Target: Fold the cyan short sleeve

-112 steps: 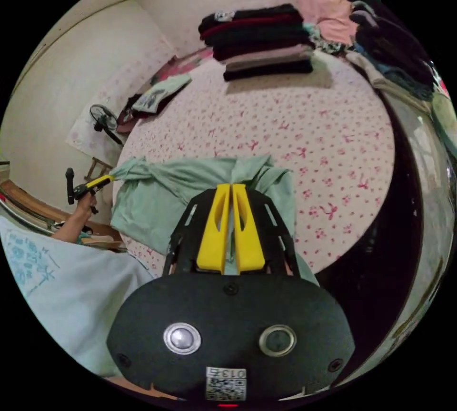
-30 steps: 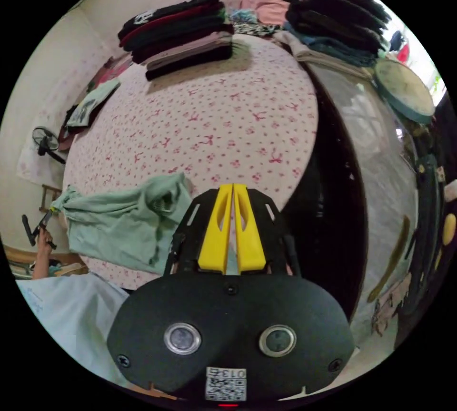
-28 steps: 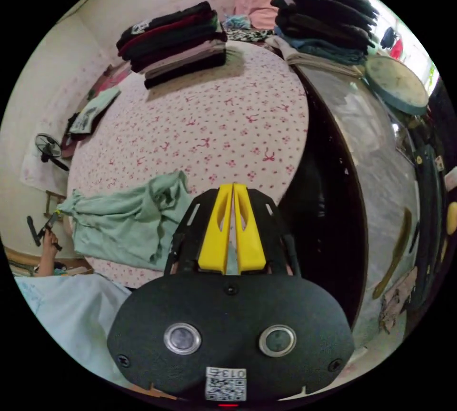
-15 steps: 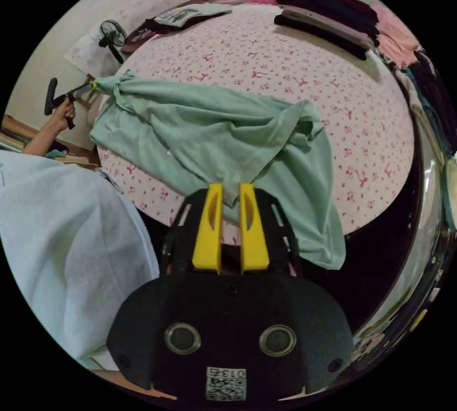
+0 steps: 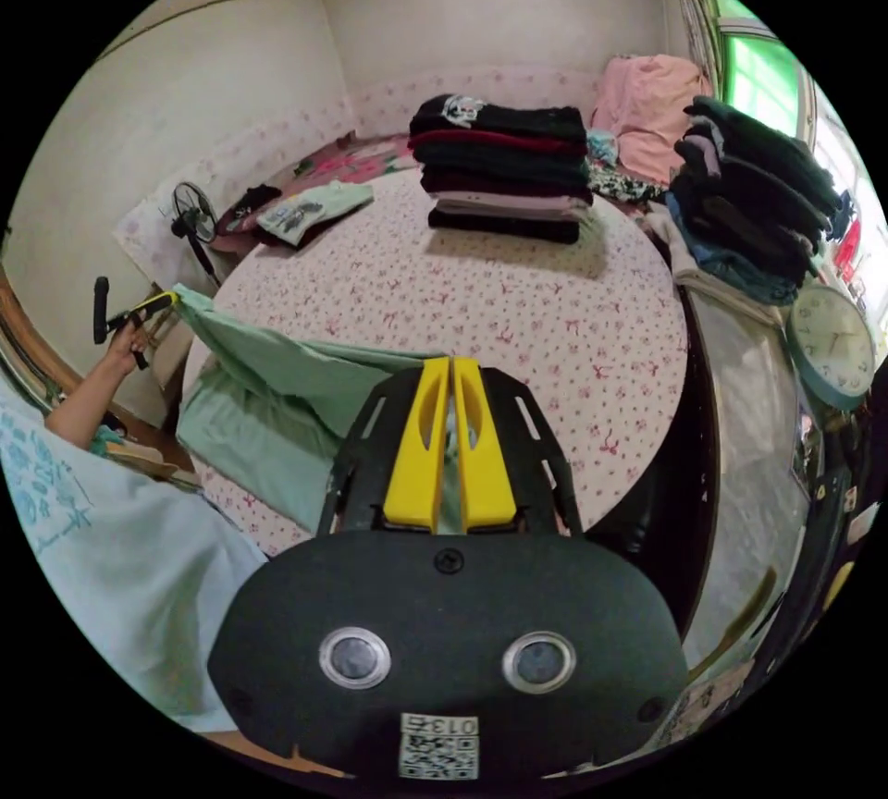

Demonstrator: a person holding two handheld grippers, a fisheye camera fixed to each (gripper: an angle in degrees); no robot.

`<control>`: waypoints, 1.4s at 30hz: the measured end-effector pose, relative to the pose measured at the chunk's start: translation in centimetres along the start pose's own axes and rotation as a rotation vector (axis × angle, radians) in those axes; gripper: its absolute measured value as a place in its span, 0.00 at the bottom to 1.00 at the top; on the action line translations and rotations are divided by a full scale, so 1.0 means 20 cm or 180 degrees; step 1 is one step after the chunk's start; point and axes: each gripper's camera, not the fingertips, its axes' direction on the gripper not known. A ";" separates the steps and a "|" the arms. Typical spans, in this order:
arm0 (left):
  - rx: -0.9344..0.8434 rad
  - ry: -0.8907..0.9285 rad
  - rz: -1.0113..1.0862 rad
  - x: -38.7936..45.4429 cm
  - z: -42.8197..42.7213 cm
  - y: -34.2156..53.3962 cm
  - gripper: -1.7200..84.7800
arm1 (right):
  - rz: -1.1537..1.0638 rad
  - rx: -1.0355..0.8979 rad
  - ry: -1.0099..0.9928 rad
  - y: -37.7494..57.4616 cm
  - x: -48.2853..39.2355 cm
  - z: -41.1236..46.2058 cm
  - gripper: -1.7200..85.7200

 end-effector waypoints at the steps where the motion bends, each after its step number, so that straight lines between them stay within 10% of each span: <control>1: 0.0077 -0.0003 0.0027 0.01 0.03 -0.08 0.02 | 0.0028 0.0069 0.0081 -0.08 0.02 0.00 0.02; 20: -0.0709 -0.0332 0.0066 0.02 1.22 -0.75 0.03 | 0.0487 -0.0601 0.0714 -0.70 0.42 0.80 0.03; 29: -0.0911 0.0061 -0.0436 -0.30 0.93 -0.08 0.03 | 0.0572 -0.0350 0.0156 -0.13 0.44 0.49 0.03; 42: -0.1595 0.0437 0.0148 0.33 0.66 0.71 0.17 | 0.0881 -0.0824 0.0279 0.85 0.19 0.19 0.10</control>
